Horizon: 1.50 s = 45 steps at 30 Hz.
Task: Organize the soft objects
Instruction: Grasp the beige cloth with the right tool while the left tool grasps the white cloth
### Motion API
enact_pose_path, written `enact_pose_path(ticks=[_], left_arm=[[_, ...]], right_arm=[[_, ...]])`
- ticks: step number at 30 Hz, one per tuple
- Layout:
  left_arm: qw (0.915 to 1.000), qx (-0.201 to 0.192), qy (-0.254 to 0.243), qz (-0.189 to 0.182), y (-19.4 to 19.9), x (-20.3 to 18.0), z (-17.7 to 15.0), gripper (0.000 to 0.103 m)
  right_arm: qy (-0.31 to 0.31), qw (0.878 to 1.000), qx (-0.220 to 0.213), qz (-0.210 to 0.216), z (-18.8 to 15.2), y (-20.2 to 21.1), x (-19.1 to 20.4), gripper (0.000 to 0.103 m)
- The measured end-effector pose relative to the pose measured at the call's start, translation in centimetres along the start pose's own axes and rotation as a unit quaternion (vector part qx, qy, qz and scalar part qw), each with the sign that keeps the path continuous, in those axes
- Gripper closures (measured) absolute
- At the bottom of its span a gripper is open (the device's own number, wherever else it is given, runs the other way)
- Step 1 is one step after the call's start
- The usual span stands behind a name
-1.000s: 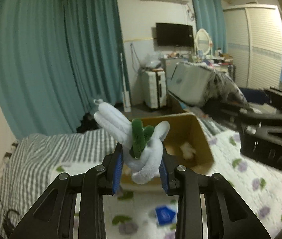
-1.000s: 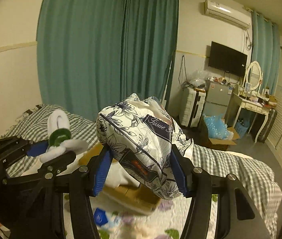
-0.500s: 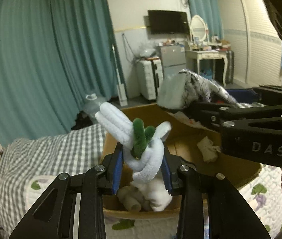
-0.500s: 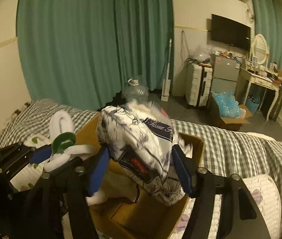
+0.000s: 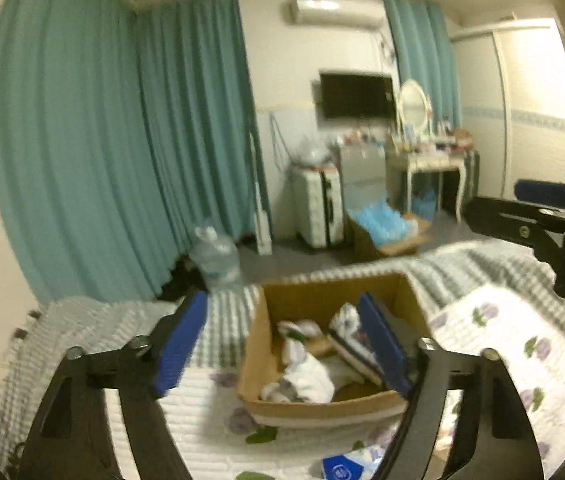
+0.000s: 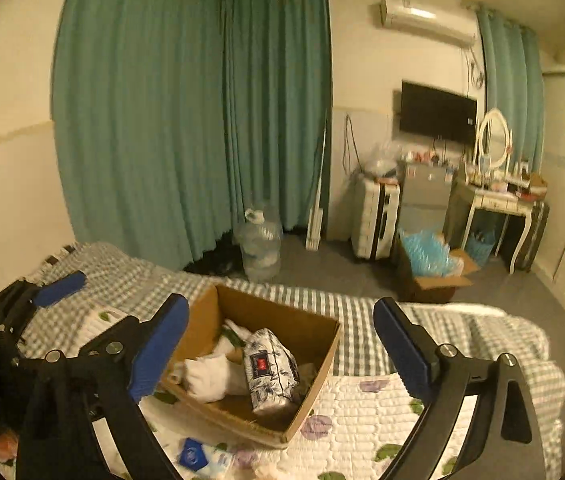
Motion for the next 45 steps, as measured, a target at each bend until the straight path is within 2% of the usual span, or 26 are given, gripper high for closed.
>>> enact_pose_path(ticks=[3,7,9,11,14,17,20,25,30,35,38,41,42,45], left_arm=[[0.9992,-0.038,0.005,0.014,4.9,0.5,1.2,0.008],[0.9978,-0.063,0.009,0.018,9.9,1.0,1.9,0.008],[0.9976,-0.068,0.008,0.003,12.1,1.2,1.7,0.008],[0.9979,-0.062,0.004,-0.020,13.4,1.2,1.3,0.008],[0.9985,-0.053,0.007,-0.011,14.5,1.0,0.2,0.008],[0.9988,-0.046,0.015,-0.008,14.3,1.3,-1.6,0.008],[0.9990,-0.031,0.031,-0.005,13.3,1.5,-3.6,0.008],[0.9992,-0.005,0.036,0.014,9.9,1.3,-7.3,0.008],[0.9978,0.050,0.042,0.013,4.7,0.9,-10.7,0.008],[0.9923,0.114,0.049,0.005,0.1,0.2,-15.7,0.008],[0.9867,0.154,0.052,0.001,-2.4,-0.4,-18.5,0.008],[0.9811,0.187,0.052,-0.002,-4.0,-0.8,-20.1,0.009],[0.9790,0.197,0.052,-0.004,-4.4,-0.9,-20.6,0.009],[0.9766,0.210,0.048,-0.003,-5.3,-0.9,-21.7,0.010]], right_arm=[[0.007,1.000,-0.026,-0.009,0.8,5.2,1.0,0.002],[0.022,0.999,-0.045,-0.009,1.1,10.9,3.0,0.002],[0.022,0.999,-0.048,-0.005,0.8,13.2,3.9,0.002],[0.020,0.999,-0.045,0.002,0.4,14.7,4.6,0.002],[0.024,0.999,-0.047,0.004,-1.2,16.3,5.8,0.002],[0.027,0.999,-0.044,0.002,-2.9,16.3,6.7,0.002],[0.020,0.999,-0.027,0.016,-5.0,14.7,7.3,0.002],[0.016,0.999,0.022,0.019,-8.7,8.3,7.2,0.002],[0.008,0.996,0.086,-0.014,-13.0,0.3,5.1,0.002],[-0.015,0.987,0.158,-0.010,-18.1,-5.9,2.9,0.004],[-0.017,0.980,0.196,-0.013,-21.0,-8.6,1.9,0.009],[-0.021,0.973,0.229,-0.005,-22.8,-10.5,1.4,0.018],[-0.023,0.971,0.237,0.003,-23.2,-11.1,1.4,0.024],[-0.021,0.970,0.242,0.010,-23.5,-11.7,1.5,0.031]])
Point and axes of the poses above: each gripper's, at about its wrist camera, not at the fingertips, and y roughly against the way its jaws point, x to its left, z to its top, the point moved 1 cm from there along -y, roughly the way its jaws point, and after that the axes turned 3 degrees about x, right-handed, at the moved point
